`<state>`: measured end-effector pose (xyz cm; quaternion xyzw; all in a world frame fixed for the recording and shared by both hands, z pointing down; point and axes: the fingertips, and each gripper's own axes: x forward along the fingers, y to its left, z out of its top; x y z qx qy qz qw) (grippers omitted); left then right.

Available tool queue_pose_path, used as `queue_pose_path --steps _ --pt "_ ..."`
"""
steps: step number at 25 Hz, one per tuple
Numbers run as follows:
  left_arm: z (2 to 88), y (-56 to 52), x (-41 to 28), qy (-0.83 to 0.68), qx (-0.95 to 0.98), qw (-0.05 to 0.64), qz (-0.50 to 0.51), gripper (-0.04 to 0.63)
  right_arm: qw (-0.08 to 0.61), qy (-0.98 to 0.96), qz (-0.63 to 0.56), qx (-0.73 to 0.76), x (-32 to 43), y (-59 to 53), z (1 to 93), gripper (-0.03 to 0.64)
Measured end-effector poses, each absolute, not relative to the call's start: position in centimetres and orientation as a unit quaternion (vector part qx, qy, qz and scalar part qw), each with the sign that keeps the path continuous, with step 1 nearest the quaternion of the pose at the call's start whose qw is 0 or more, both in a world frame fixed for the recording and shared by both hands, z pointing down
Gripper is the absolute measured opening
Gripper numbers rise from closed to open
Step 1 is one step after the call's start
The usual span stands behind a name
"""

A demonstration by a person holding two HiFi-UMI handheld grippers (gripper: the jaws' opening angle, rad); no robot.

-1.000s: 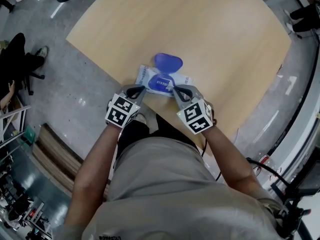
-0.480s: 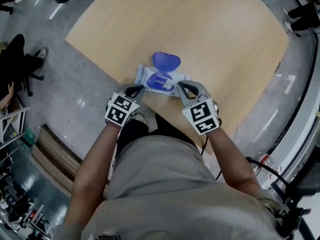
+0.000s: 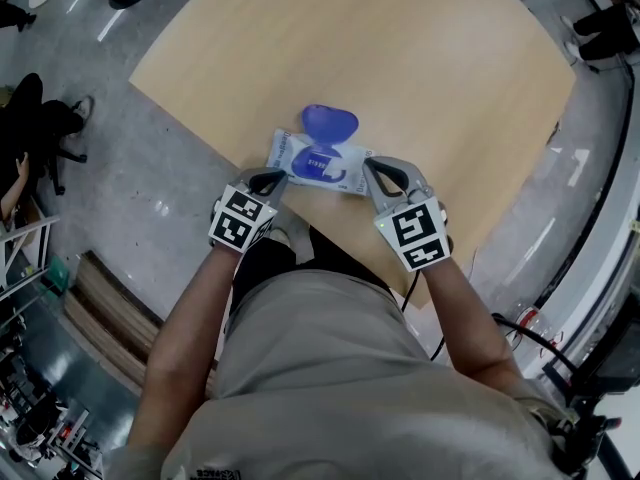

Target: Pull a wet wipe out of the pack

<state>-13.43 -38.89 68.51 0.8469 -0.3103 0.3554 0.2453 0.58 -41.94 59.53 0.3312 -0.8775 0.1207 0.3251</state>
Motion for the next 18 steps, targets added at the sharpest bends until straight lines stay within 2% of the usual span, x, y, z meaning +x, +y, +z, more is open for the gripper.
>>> queue_pose_path --steps 3,7,8,14,15,17,18 --pt "68.4 -38.9 -13.4 -0.309 0.848 0.245 0.355 0.006 0.329 -0.881 0.129 0.315 0.2 -41.4 60.5 0.006" --pt "68.3 -38.8 -13.4 -0.31 0.847 0.246 0.354 0.005 0.316 -0.888 0.151 0.298 -0.9 -41.1 61.2 0.124" --pt "68.3 -38.8 -13.4 -0.31 0.847 0.246 0.354 0.005 0.318 -0.887 0.157 0.295 -1.1 -41.1 61.6 0.13" --pt "68.1 -38.6 -13.6 -0.309 0.847 0.248 0.355 0.005 0.326 -0.885 0.179 0.278 -2.4 -41.1 62.8 0.118" --pt "68.1 -38.6 -13.6 -0.31 0.847 0.248 0.355 0.006 0.327 -0.886 0.176 0.28 -2.4 -41.2 62.7 0.099" --pt "68.0 -38.7 -13.6 -0.311 0.846 0.248 0.355 0.006 0.326 -0.886 0.166 0.284 -2.3 -41.3 62.4 0.009" --pt "68.0 -38.7 -13.7 -0.312 0.846 0.249 0.354 0.006 0.325 -0.887 0.163 0.285 -2.3 -41.2 62.3 0.005"
